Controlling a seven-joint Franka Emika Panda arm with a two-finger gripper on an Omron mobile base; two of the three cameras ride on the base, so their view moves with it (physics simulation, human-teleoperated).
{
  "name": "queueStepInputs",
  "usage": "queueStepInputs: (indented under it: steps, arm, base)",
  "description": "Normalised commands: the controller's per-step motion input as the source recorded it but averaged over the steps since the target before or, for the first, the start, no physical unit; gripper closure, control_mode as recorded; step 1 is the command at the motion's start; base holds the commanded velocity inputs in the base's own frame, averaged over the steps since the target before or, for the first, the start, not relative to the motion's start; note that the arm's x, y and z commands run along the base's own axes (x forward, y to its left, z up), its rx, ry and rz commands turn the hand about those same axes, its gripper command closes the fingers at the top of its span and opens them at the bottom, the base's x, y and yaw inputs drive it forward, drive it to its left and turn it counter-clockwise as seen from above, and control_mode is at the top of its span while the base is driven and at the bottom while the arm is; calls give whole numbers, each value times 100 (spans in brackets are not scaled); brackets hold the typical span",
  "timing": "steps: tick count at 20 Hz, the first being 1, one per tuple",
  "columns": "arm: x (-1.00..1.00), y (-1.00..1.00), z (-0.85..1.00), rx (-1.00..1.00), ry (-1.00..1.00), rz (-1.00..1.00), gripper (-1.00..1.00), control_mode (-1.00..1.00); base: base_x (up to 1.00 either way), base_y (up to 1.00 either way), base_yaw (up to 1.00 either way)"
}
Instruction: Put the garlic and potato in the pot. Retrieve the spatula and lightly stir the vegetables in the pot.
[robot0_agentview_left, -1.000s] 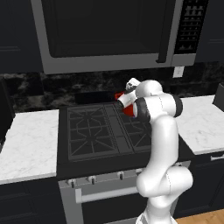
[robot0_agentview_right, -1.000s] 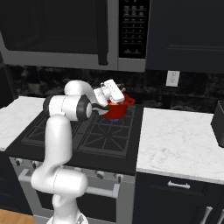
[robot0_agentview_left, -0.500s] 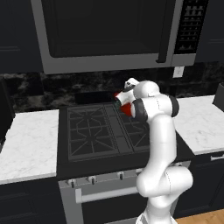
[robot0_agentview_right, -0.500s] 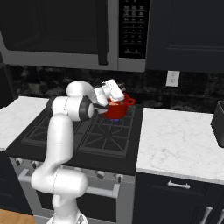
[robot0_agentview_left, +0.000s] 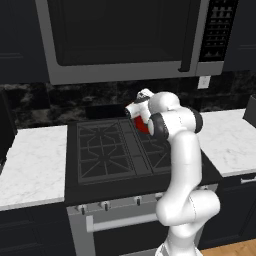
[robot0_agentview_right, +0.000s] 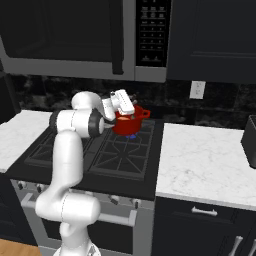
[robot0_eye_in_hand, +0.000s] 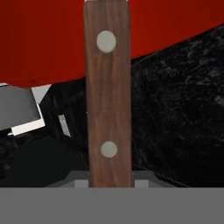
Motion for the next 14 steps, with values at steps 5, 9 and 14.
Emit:
queueStepInputs:
  steps: [5,9,14]
  arm:
    - [-1,3,3,7,-7,-6,100,-100]
    - [2,0,0,-12,-23,-13,100,-100]
    - [1,14,0,-5,-19,-5,100,-100]
  base:
    - [0,0,0]
    - [0,0,0]
    - [0,0,0]
